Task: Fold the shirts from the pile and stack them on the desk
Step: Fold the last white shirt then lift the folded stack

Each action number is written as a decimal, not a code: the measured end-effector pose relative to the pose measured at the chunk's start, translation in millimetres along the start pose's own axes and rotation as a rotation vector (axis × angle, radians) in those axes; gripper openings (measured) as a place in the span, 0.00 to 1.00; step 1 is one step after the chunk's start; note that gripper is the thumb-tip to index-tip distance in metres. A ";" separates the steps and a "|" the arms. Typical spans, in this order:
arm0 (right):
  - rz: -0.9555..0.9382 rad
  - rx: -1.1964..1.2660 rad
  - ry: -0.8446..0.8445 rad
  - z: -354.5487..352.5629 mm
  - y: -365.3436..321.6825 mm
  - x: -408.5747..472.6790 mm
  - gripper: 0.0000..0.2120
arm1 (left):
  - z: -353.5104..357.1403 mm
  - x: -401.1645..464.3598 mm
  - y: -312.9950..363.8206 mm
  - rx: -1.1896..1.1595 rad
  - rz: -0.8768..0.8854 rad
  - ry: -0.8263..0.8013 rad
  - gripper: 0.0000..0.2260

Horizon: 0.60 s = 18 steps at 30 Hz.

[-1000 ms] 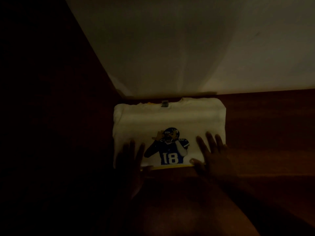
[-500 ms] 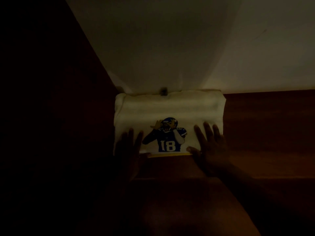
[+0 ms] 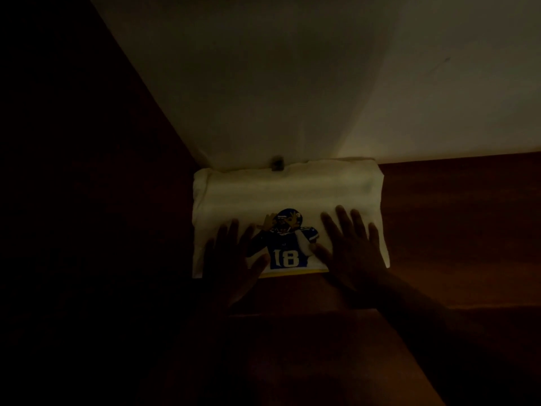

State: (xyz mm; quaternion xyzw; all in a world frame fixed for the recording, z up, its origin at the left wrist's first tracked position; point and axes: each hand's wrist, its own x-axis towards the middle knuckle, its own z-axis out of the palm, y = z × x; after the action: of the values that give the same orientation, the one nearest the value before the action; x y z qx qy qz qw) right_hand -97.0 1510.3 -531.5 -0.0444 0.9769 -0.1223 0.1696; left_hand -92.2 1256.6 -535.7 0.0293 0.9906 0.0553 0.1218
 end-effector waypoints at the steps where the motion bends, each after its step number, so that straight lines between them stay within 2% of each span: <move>1: 0.001 0.009 -0.006 -1.0 0.0 -0.1 0.39 | -0.9 0.2 0.0 -0.001 0.000 0.005 0.38; 4: 0.016 0.011 -0.016 -4.5 0.5 0.0 0.37 | -11.1 0.3 1.8 -0.026 -0.018 -0.080 0.43; 7: 0.031 -0.024 -0.036 -5.9 -0.6 0.1 0.37 | -18.9 3.0 3.5 -0.011 -0.033 -0.120 0.35; 12: -0.010 -0.004 -0.038 0.1 -8.1 -11.3 0.41 | -12.0 -12.5 -2.5 0.024 0.127 -0.122 0.39; 15: -0.003 0.057 -0.047 3.0 -10.0 -25.2 0.43 | -15.2 -26.3 1.7 -0.061 0.098 -0.067 0.38; 18: 0.045 0.130 -0.022 -8.5 -14.9 -39.6 0.49 | -31.3 -35.6 11.7 -0.179 0.014 -0.026 0.42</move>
State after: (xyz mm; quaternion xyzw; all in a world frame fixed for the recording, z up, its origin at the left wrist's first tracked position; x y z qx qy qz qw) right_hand -62.1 1502.9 -507.3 -0.0127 0.9657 -0.1811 0.1857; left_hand -64.8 1262.4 -495.7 0.0259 0.9798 0.1441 0.1362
